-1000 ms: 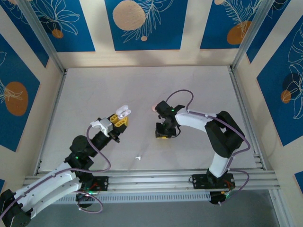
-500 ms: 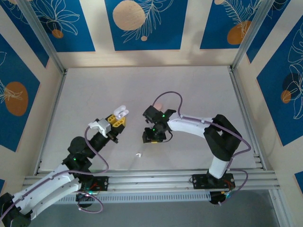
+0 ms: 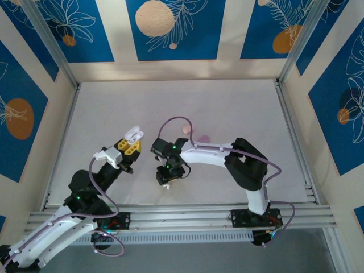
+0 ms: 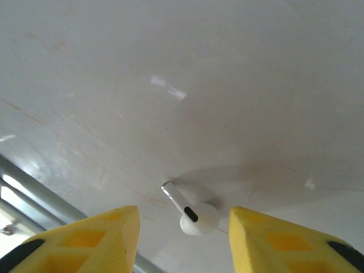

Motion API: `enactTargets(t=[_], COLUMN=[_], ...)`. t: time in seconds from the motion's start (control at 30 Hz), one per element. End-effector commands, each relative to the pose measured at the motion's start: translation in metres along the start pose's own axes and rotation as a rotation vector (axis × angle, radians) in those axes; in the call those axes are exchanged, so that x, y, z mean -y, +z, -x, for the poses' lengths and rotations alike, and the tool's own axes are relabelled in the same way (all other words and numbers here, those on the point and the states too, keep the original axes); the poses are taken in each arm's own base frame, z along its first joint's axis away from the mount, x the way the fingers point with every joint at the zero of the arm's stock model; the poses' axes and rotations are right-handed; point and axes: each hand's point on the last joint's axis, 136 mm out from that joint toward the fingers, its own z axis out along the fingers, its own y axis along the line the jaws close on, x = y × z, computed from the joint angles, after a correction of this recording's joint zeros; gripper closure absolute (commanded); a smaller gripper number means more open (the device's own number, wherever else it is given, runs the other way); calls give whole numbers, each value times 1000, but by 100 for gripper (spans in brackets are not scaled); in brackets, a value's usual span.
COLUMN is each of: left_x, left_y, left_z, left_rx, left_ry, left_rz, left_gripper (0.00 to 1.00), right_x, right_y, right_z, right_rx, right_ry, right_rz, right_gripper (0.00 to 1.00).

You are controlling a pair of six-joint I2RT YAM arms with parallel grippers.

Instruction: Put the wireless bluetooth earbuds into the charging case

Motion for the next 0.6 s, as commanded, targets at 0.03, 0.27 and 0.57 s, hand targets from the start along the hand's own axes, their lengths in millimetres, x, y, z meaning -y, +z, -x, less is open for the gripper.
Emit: enactTargets(t=[0.03,0.27,0.57], left_x=[-4,-4,-2], left_y=[-3,-3,1], left_z=[17,17,16], left_rx=[26,26,22], left_ry=[29,30,23], left_rz=[17,16,9], left_gripper=[87,87,87], right_x=[0,2,27], right_y=[0,12,0], right_z=[-14,-21,-4], right_rx=[-65,-115,-46], right_ry=[-66,-104,16], right_rz=[-39,-55,-86], right_gripper=[54,59,72])
